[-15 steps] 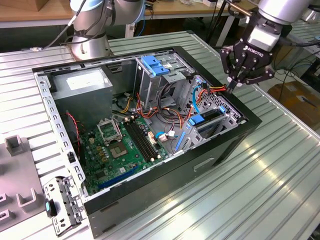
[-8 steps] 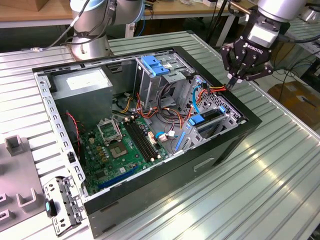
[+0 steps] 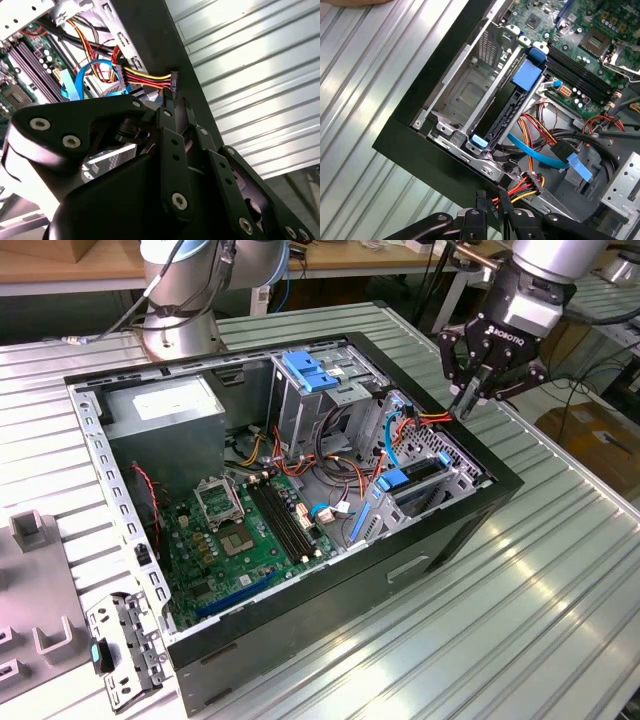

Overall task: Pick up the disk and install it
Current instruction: 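Insert the first disk wire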

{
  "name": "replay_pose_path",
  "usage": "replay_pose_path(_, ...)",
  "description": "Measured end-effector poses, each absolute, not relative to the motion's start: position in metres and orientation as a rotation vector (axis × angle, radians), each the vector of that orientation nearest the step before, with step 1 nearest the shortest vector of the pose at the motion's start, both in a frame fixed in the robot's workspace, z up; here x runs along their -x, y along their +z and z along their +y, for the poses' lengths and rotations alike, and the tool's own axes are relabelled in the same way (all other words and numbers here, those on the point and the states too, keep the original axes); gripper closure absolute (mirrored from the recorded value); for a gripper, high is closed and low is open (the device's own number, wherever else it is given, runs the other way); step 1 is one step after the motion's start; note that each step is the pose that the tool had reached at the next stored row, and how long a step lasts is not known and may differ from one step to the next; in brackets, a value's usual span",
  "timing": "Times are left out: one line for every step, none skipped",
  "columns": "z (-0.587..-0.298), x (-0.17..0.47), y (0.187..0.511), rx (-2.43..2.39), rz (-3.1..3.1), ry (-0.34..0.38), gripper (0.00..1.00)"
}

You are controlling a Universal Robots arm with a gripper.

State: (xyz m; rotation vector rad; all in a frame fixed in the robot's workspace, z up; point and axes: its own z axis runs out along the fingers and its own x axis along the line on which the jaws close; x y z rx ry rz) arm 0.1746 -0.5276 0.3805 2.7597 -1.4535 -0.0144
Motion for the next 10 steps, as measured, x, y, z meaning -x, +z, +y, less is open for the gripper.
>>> replay_pose_path(-0.5276,-0.1746,0.3803,-2.773,-1.427,-0.014,0.76)
replay_pose_path(-0.5276,-0.1747,0.3801,-2.784,-1.407,-0.014,0.76)
replay_pose_path(-0.5273,-0.1747,0.3798,-2.79,-1.395,-0.013,0.76)
replay_pose_path(-0.5269,-0.1747,0.3794,-2.801,-1.375,-0.01,0.75)
replay_pose_path(-0.5268,-0.1747,0.3792,-2.809,-1.36,-0.009,0.75)
replay_pose_path(-0.5266,-0.1747,0.3789,-2.819,-1.338,-0.007,0.68)
replay_pose_path(-0.5265,-0.1747,0.3786,-2.827,-1.321,-0.007,0.68)
replay_pose_path(-0.5265,-0.1747,0.3778,-2.849,-1.273,-0.006,0.68)
replay_pose_path(-0.5265,-0.1747,0.3771,-2.863,-1.241,-0.005,0.68)
replay_pose_path(-0.5265,-0.1747,0.3767,-2.875,-1.215,-0.005,0.68)
